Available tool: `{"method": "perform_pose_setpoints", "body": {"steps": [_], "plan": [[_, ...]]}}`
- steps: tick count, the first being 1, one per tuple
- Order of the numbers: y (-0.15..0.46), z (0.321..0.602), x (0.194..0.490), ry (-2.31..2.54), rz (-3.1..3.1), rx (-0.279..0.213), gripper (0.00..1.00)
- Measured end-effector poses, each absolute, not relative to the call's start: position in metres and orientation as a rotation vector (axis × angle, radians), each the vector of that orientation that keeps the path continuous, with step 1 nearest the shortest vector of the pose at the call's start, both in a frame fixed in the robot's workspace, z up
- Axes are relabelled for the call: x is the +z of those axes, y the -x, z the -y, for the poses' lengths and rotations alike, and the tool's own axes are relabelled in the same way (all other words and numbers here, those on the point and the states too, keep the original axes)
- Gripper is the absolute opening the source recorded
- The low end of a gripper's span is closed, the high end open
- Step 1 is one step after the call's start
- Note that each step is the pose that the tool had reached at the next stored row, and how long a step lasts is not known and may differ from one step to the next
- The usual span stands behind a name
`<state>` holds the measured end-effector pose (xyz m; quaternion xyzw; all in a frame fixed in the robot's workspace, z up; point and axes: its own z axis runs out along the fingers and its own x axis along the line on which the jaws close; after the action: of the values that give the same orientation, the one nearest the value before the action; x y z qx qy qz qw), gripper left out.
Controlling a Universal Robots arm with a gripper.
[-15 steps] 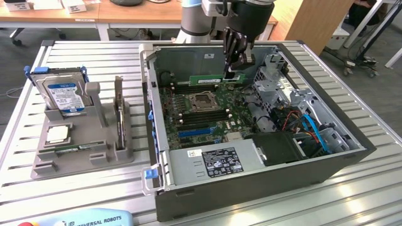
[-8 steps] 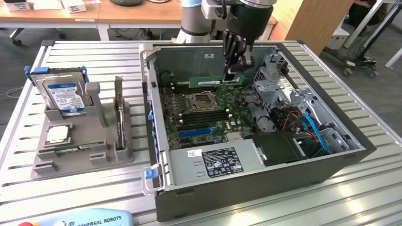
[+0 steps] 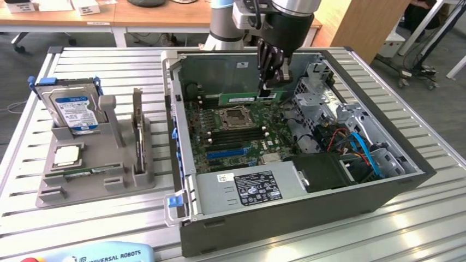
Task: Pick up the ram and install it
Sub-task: 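Insert the ram into the slot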
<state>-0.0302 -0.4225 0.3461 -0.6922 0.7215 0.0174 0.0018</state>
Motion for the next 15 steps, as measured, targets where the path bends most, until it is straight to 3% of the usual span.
{"method": "perform_pose_setpoints", "body": {"steps": [15], "plan": [[0.03, 0.423, 0.329, 2.171, -2.263, 0.052, 0.11]]}}
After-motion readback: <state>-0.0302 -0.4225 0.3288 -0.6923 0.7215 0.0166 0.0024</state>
